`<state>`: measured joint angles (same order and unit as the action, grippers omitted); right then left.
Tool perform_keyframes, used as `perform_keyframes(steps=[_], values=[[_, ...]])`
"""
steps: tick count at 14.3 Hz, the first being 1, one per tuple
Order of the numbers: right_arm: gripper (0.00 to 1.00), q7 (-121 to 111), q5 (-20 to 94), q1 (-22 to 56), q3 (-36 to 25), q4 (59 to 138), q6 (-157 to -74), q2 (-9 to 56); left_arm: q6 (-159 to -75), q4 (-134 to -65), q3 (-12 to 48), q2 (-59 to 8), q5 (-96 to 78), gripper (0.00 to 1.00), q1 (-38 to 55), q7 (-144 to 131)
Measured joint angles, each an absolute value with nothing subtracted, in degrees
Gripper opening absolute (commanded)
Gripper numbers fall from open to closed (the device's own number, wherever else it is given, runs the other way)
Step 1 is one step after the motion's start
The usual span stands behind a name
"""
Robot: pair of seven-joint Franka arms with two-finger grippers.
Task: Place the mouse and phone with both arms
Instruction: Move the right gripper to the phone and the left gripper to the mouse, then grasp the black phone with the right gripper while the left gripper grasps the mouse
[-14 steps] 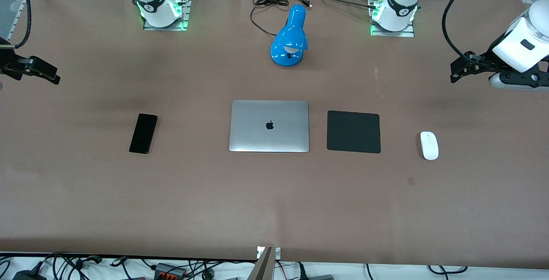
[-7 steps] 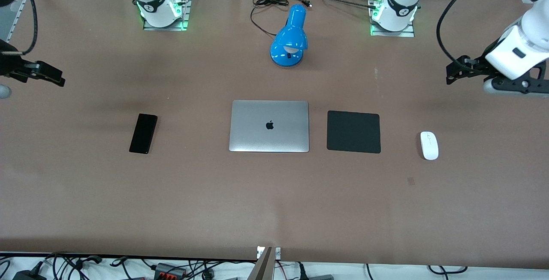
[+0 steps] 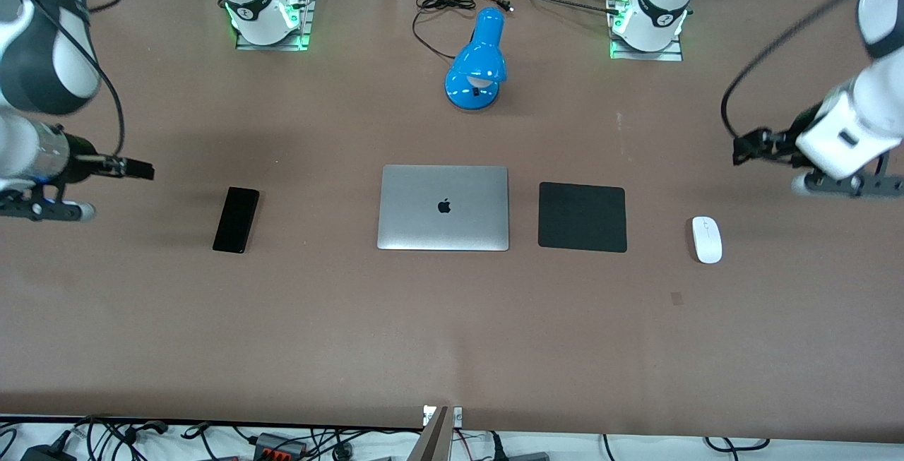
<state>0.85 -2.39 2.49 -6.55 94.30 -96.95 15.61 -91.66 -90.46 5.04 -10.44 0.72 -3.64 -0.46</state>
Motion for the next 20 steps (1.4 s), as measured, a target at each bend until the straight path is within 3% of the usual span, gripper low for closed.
perform_keyframes(steps=[3,7,13,20], values=[[1.00,0.9,-2.3,3.2,-6.5,94.3,-99.6,18.2,-94.9,-90.1,4.8,-18.4,0.7,1.00,-5.4,0.0],[1.00,4.4,1.4,3.8,-6.5,101.3,-109.2,21.4,-110.5,-93.3,4.7,-25.9,2.8,1.00,-5.8,0.1],[1.00,9.2,2.1,5.6,-6.4,110.7,-121.5,22.8,-140.0,-110.5,4.5,-27.9,6.6,1.00,-9.0,3.5],[1.00,9.2,2.1,7.4,-6.4,117.5,-132.2,24.4,-147.9,-114.1,4.7,-30.7,6.6,1.00,-10.6,4.9]])
